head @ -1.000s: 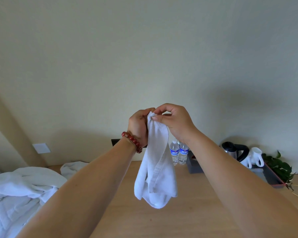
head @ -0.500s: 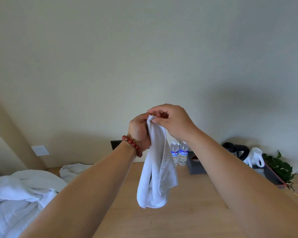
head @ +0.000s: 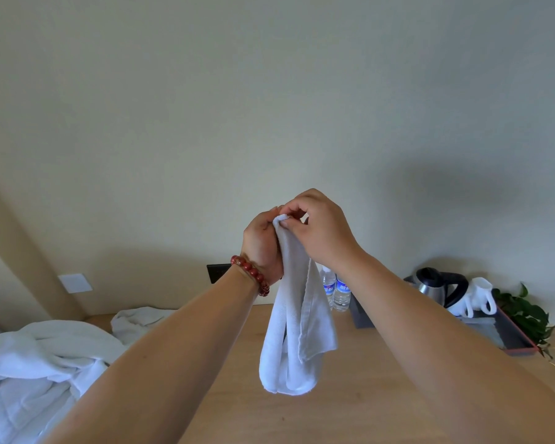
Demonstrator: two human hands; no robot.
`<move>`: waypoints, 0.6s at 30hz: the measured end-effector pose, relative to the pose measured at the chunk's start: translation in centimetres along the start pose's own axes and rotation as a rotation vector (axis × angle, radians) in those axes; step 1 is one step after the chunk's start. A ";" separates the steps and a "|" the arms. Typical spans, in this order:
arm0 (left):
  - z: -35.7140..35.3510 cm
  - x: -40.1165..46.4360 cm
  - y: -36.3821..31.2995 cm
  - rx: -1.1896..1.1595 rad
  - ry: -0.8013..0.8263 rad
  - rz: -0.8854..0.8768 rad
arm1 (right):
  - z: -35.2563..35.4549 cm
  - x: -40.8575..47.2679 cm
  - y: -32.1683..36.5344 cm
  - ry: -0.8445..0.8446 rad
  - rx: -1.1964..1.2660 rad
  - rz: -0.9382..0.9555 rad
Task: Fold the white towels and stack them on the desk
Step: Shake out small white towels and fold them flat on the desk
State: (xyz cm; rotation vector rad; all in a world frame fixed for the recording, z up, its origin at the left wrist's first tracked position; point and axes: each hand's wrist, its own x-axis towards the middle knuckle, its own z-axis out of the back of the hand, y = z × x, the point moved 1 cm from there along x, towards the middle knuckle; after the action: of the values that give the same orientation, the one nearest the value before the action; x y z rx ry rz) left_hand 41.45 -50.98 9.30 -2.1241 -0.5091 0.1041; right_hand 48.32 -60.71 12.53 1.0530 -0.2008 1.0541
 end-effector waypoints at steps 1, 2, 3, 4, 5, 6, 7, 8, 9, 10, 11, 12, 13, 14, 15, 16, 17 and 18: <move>-0.1 0.1 -0.1 0.021 -0.013 -0.010 | 0.0 0.1 -0.2 0.002 -0.009 0.003; -0.1 0.2 -0.2 0.026 -0.020 -0.004 | 0.0 0.2 -0.3 0.011 -0.018 0.009; -0.3 0.4 -0.2 0.030 -0.027 0.007 | 0.0 0.2 -0.4 0.028 -0.029 0.014; -0.4 0.5 -0.2 0.042 -0.029 0.020 | -0.1 0.2 -0.6 0.050 -0.039 0.013; -0.5 0.7 -0.1 0.057 -0.039 0.027 | 0.0 0.2 -0.6 0.066 -0.040 0.003; -0.7 0.9 -0.2 0.072 -0.049 0.027 | 0.1 0.2 -0.7 0.072 -0.030 -0.012; -0.9 0.9 -0.2 0.080 -0.061 0.020 | 0.4 0.2 -0.7 0.064 -0.008 -0.031; -0.7 1.1 -0.1 0.077 -0.068 0.009 | 0.7 0.4 -0.7 0.047 0.020 -0.048; -0.7 1.1 -0.1 0.077 -0.075 0.001 | 1.1 0.7 -0.7 0.026 0.044 -0.056; -0.5 1.1 0.0 0.091 -0.088 0.000 | 1.5 1.1 -0.6 0.004 0.054 -0.060; -0.2 1.1 0.1 0.145 -0.105 0.005 | 1.9 1.5 -0.5 -0.017 0.056 -0.066; 0.2 1.0 0.4 0.240 -0.127 0.011 | 2.4 1.9 -0.4 -0.036 0.052 -0.070; 0.5 0.8 0.7 0.362 -0.161 0.008 | 2.9 2.3 -0.3 -0.050 0.041 -0.068; 0.8 0.7 0.9 0.483 -0.202 -0.019 | 3.4 2.6 -0.2 -0.058 0.023 -0.059; 1.0 0.7 1.0 0.582 -0.261 -0.065 | 3.8 2.9 -0.1 -0.059 -0.002 -0.045; 1.0 0.7 0.9 0.653 -0.335 -0.115 | 4.2 3.2 -0.1 -0.055 -0.031 -0.028; 1.0 0.6 0.7 0.714 -0.418 -0.167 | 4.5 3.4 -0.1 -0.049 -0.061 -0.014; 1.1 0.5 0.5 0.779 -0.488 -0.225 | 4.8 3.5 -0.1 -0.045 -0.088 -0.007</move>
State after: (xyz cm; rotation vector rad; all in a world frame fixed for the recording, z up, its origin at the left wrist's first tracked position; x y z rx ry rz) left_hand 41.80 -50.20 8.35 -1.2599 -0.8272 0.5994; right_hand 51.84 -62.33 17.06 0.9975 -0.2772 1.0074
